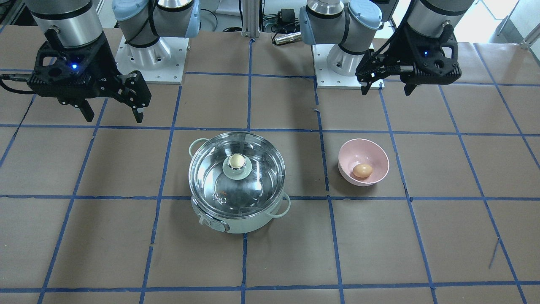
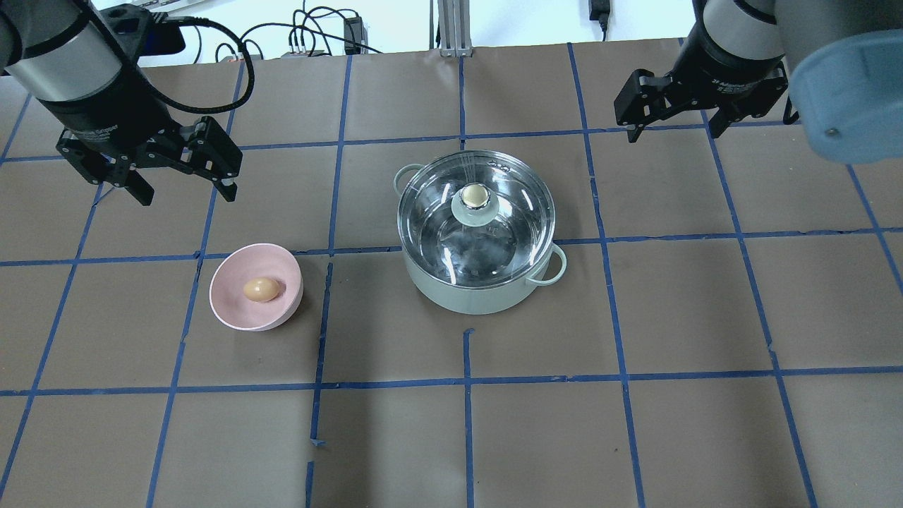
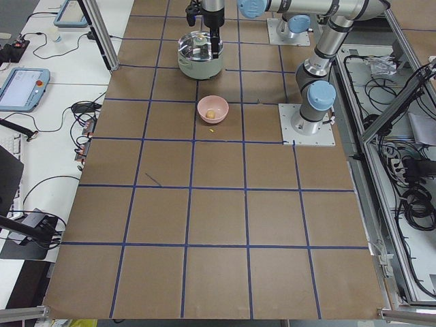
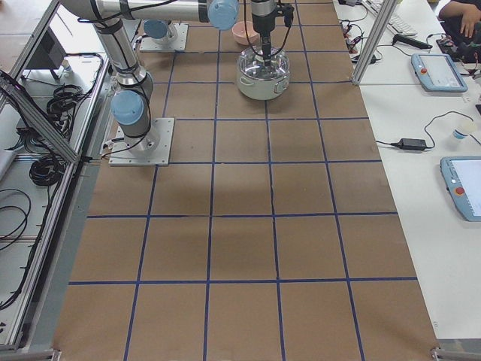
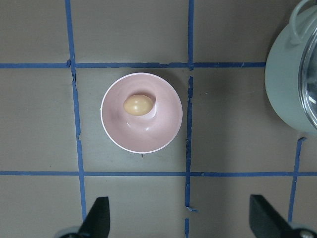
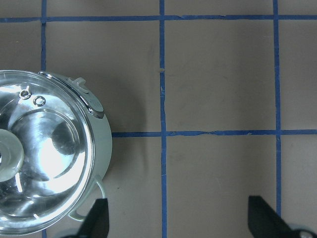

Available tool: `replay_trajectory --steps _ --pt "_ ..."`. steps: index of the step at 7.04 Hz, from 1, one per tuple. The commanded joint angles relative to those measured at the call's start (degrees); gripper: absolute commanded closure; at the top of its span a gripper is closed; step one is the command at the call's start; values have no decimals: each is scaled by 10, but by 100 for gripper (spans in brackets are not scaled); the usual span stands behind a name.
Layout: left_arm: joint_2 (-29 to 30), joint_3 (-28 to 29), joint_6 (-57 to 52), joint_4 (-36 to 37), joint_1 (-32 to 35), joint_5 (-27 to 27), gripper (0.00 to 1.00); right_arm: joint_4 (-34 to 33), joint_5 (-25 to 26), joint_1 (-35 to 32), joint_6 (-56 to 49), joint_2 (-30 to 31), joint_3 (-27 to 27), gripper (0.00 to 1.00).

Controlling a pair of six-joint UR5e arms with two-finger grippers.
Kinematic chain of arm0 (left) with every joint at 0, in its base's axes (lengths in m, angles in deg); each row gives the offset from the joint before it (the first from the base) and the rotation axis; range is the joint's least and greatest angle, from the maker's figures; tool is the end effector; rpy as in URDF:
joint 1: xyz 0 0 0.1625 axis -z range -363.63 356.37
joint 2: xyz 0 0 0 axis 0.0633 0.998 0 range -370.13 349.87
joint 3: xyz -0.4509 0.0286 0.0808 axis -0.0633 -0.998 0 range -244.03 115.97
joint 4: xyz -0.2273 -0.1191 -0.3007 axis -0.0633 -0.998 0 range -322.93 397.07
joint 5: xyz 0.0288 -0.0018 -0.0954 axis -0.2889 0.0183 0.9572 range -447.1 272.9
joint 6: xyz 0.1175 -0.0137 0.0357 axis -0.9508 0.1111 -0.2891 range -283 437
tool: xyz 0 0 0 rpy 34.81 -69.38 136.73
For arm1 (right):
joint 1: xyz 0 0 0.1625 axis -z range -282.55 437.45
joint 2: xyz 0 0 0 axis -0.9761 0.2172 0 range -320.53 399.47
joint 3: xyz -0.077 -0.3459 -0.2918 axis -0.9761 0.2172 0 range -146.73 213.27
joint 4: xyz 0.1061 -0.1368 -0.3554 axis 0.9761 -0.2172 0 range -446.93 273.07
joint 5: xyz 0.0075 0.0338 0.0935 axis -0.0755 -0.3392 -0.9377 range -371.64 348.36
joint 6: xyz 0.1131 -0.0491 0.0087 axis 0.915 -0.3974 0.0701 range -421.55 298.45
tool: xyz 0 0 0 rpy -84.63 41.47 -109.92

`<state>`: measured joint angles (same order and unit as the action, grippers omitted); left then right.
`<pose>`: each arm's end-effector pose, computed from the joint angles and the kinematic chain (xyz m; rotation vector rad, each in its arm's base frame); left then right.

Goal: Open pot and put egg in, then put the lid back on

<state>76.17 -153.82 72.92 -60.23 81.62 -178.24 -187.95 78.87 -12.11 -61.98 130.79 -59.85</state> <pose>-0.0944 -0.4433 0.5167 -0.0175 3.1248 0.0947 0.1285 -0.4807 0.5038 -0.0011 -3.1213 0.2519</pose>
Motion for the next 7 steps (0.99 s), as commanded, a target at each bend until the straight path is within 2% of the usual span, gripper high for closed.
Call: replay_trajectory --steps 1,5,7 --pt "0 0 0 0 0 0 0 2 -1 -1 0 1 0 0" --pt "0 -10 -2 0 0 0 0 1 -1 -2 1 1 -1 0" --pt "5 -37 -9 58 -2 0 0 2 -1 -2 1 1 -1 0"
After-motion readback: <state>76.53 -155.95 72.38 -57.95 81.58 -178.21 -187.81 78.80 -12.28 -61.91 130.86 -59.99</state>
